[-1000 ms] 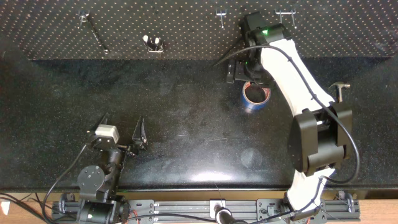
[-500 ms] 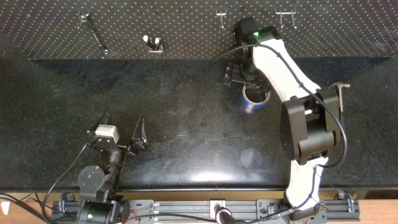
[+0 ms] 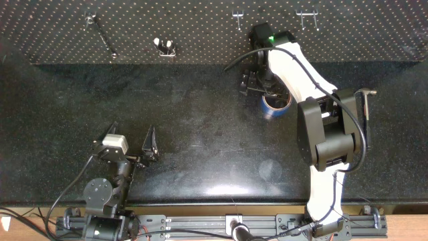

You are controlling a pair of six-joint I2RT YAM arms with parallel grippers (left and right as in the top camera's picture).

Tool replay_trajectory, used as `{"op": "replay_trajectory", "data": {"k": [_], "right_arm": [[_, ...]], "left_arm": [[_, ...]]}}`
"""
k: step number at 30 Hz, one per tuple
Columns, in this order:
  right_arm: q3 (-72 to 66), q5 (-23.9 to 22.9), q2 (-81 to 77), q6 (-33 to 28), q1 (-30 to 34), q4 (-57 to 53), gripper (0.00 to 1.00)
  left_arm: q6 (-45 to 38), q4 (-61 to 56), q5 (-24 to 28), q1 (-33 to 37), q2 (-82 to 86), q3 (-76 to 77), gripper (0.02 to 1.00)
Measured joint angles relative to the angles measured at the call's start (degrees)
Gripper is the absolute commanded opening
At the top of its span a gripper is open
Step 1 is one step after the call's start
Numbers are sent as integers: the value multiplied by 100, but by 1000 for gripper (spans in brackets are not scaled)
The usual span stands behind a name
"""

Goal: Place Tools Onto Pegboard

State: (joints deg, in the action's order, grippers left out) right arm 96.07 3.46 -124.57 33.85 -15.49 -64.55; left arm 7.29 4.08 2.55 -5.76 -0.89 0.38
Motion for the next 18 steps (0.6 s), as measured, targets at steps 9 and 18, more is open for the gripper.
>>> {"op": "replay_trajectory", "data": {"k": [9, 18], "right_arm": [[11, -4, -9, 57, 0, -83, 187], [22, -57, -13, 94, -22, -140, 77]], "left_arm": [[2, 0, 0, 0, 0, 0, 993], [0, 0, 0, 0, 0, 0, 993]]}}
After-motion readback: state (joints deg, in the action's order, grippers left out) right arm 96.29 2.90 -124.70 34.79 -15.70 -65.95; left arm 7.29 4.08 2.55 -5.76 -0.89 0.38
